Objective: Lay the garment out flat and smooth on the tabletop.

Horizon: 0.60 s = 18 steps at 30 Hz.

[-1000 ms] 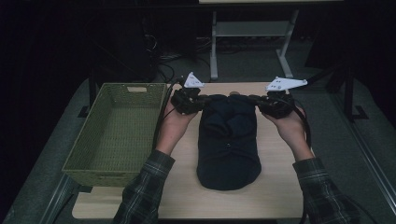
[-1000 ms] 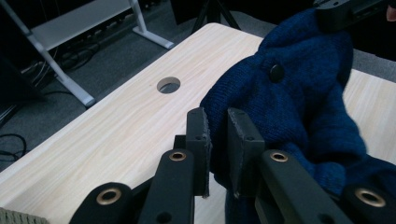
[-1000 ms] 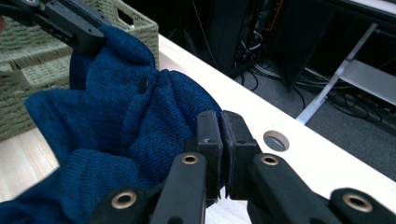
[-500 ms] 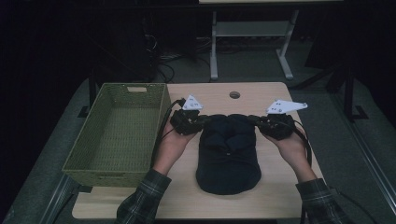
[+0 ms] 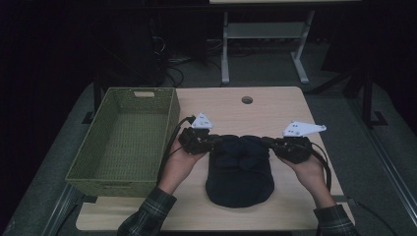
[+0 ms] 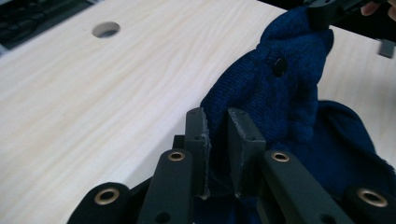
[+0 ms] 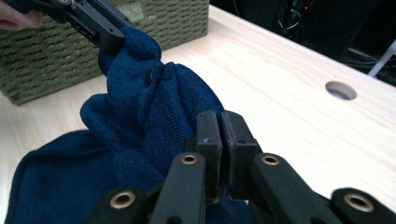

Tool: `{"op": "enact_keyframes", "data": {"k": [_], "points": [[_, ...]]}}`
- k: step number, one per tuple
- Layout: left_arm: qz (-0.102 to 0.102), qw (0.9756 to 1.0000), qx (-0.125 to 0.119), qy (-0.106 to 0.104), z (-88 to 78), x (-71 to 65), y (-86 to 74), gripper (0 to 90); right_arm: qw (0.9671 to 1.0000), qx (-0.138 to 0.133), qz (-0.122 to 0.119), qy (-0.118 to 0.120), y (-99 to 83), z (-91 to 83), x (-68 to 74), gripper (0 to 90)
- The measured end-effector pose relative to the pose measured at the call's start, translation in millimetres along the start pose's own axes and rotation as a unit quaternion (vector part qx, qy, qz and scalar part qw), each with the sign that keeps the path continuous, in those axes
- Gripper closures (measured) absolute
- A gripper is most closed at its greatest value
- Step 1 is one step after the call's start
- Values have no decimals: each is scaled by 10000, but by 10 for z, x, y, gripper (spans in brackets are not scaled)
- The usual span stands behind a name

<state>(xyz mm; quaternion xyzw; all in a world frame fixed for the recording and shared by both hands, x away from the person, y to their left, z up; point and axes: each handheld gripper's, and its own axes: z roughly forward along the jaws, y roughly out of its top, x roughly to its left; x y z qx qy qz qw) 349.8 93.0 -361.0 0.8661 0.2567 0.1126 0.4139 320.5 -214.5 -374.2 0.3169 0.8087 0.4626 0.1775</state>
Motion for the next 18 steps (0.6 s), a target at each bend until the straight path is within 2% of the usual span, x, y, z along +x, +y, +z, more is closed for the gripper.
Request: {"op": "enact_keyframes", "data": {"k": [3,9,15,18], "points": [[-52,9999,35,-102,1,-12,-64,789,10000,-2,-27,36,-49,-8,33,858],[32,9996,167,-245,15,-67,-200,790,9998,70,53,199,-184,-2,124,858],[-183,9984,122,-515,6,-107,-307,790,9993,187,35,334,-309,-40,225,854],[-191,9977,198,-624,4,-145,-354,788,9988,247,75,412,-375,-64,270,853]]}}
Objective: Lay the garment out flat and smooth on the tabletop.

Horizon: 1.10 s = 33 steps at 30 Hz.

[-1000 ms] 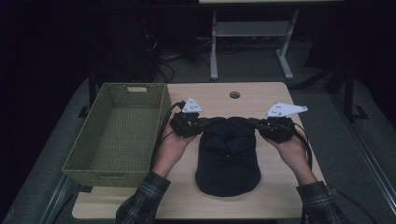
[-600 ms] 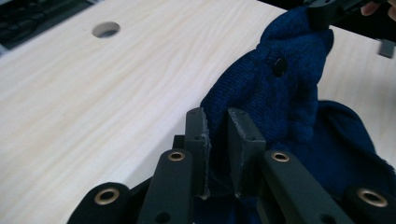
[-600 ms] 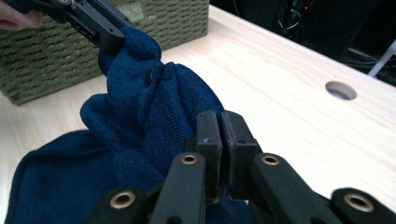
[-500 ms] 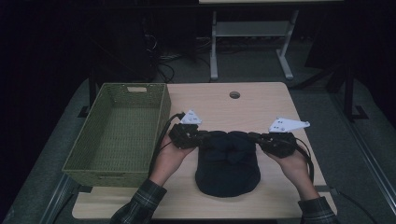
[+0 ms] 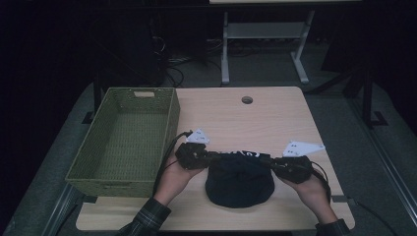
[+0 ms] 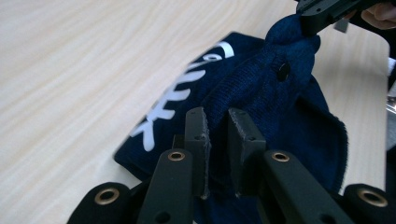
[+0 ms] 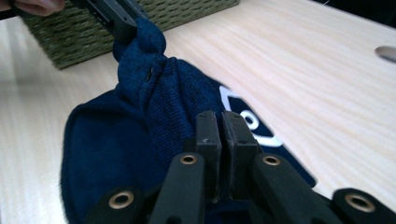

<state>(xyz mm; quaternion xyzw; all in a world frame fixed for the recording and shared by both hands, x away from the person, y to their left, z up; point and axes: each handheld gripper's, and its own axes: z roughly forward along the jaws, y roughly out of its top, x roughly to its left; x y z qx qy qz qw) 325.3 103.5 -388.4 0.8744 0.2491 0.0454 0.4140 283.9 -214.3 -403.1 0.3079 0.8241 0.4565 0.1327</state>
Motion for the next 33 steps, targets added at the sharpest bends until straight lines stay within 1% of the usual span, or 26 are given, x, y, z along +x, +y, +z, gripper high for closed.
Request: {"op": "enact_keyframes", "data": {"k": [7,9,13,14,16,17,19,20,21,22,23,24,26,28,32,33], "points": [[-99,9995,213,-220,51,-116,-127,783,9995,215,102,186,-189,5,93,846],[-72,9993,265,-250,56,-161,-161,781,9994,265,114,214,-242,3,113,844],[-87,9988,375,-290,72,-230,-250,776,9988,330,196,303,-325,-3,160,837],[-51,9986,441,-303,80,-240,-271,776,9986,343,230,333,-346,-3,174,836],[-77,9983,487,-325,103,-279,-316,775,9983,409,226,344,-387,2,205,832],[-15,9979,559,-329,105,-290,-330,773,9982,440,231,346,-407,4,222,830],[-42,9977,564,-362,114,-326,-356,769,9981,479,213,337,-443,4,248,822],[-4,9977,581,-355,111,-336,-362,766,9979,485,231,351,-457,0,255,811],[-4,9978,568,-338,101,-349,-364,757,9980,477,207,368,-468,-7,252,786],[-2,9978,562,-341,86,-353,-360,742,9980,426,246,402,-473,-20,258,761],[4,9980,529,-336,57,-351,-350,729,9980,409,267,390,-473,-35,257,743],[-36,9984,464,-321,31,-350,-340,718,9982,346,282,403,-464,-62,251,731],[-59,9989,382,-282,-32,-334,-311,704,9984,302,313,355,-436,-123,235,728],[-71,9993,283,-252,-102,-311,-280,699,9989,231,294,285,-404,-179,206,720],[-123,9998,95,-122,-203,-286,-236,701,9995,98,267,158,-363,-265,140,720],[-68,9999,57,-96,-221,-269,-227,707,9996,64,256,127,-354,-289,124,726]]}}
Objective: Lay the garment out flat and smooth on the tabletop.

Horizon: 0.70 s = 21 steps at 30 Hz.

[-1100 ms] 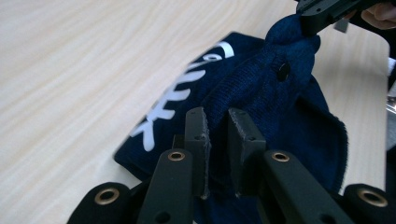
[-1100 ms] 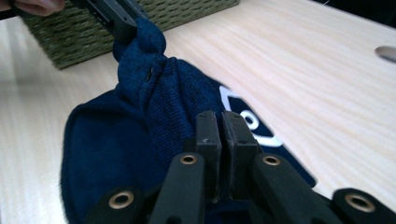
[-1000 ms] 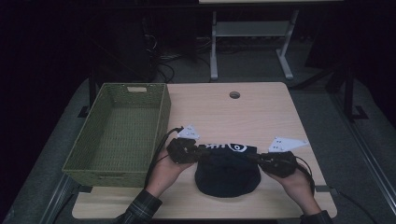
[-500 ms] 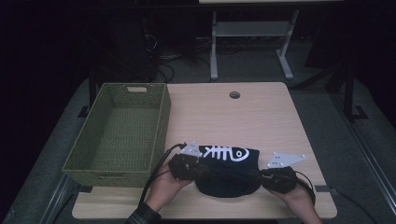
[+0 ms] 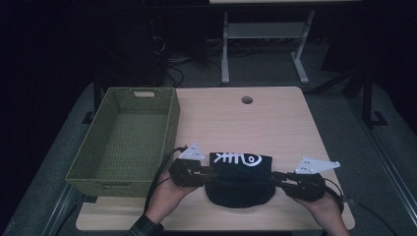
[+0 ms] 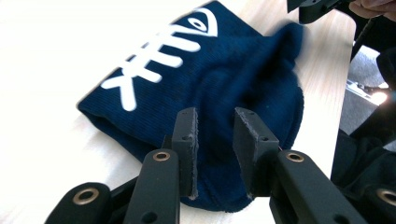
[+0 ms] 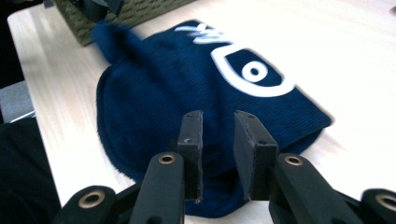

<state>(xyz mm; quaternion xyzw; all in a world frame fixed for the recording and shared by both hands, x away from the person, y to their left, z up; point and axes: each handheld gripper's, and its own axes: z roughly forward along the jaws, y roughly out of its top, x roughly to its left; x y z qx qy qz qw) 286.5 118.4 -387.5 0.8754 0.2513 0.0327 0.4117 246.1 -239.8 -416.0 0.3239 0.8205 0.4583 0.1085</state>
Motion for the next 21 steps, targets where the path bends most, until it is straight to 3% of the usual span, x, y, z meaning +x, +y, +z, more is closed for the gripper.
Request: {"op": "enact_keyframes", "data": {"k": [6,17,21], "points": [[-166,9998,-110,31,18,60,63,897,10000,-27,-24,-42,50,-12,-52,868],[-121,9997,64,197,292,228,227,898,9998,75,-81,189,49,119,-13,895],[-213,9994,153,226,429,311,257,898,9993,174,-91,303,27,165,29,895]]}}
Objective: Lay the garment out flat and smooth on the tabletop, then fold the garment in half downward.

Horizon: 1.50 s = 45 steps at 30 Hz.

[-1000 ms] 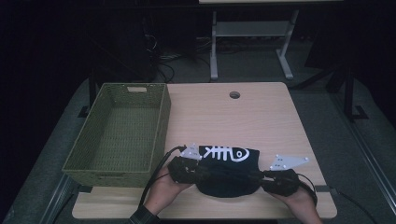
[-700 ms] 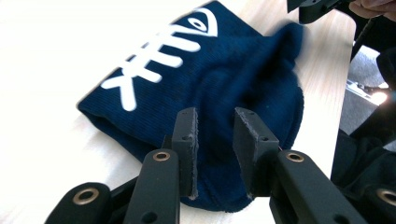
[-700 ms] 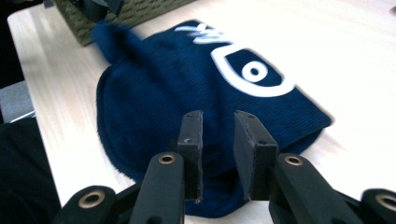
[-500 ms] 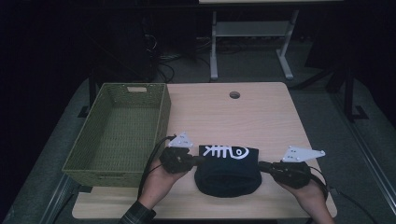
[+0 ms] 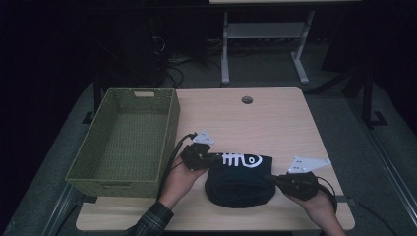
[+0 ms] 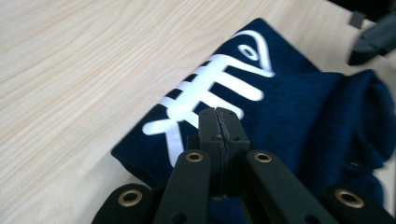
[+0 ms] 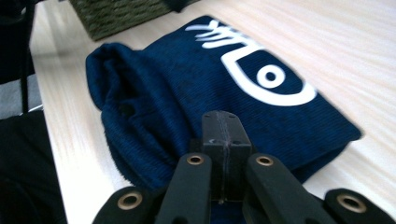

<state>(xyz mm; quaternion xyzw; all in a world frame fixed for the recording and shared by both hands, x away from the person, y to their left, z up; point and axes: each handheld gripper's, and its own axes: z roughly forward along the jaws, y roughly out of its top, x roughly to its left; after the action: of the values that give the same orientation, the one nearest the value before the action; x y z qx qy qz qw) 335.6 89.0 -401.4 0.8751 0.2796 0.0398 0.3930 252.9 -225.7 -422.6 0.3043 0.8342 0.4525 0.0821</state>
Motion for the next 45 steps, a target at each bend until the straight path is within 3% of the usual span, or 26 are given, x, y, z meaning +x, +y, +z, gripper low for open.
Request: {"op": "enact_keyframes", "data": {"k": [2,7,10,18,20,23,27,31,34,41,45], "points": [[9,10000,66,24,75,54,20,898,9999,66,-105,-6,-20,37,24,895],[-90,9997,215,97,300,130,30,898,9996,239,-114,105,-100,108,63,896],[-11,9991,420,107,394,159,28,899,9991,377,-98,170,-165,168,85,896],[109,9979,633,49,643,193,73,900,9974,596,-127,388,-244,341,191,897],[78,9983,572,6,689,181,86,900,9970,605,-138,468,-249,373,237,897],[117,9986,520,27,659,155,108,900,9968,598,-218,474,-232,371,279,896],[130,9992,357,-96,484,118,118,900,9984,259,-270,412,-194,277,228,896],[92,9994,173,-277,310,0,79,899,9997,-14,-196,149,-157,180,170,896],[198,9989,206,-364,224,-90,28,899,9999,-123,-105,20,-158,143,94,896],[213,9985,368,-356,132,-202,-109,899,9998,-5,-7,-223,-201,136,2,896],[227,9973,567,-403,183,-202,-169,897,9988,332,9,-354,-236,209,-52,895]]}}
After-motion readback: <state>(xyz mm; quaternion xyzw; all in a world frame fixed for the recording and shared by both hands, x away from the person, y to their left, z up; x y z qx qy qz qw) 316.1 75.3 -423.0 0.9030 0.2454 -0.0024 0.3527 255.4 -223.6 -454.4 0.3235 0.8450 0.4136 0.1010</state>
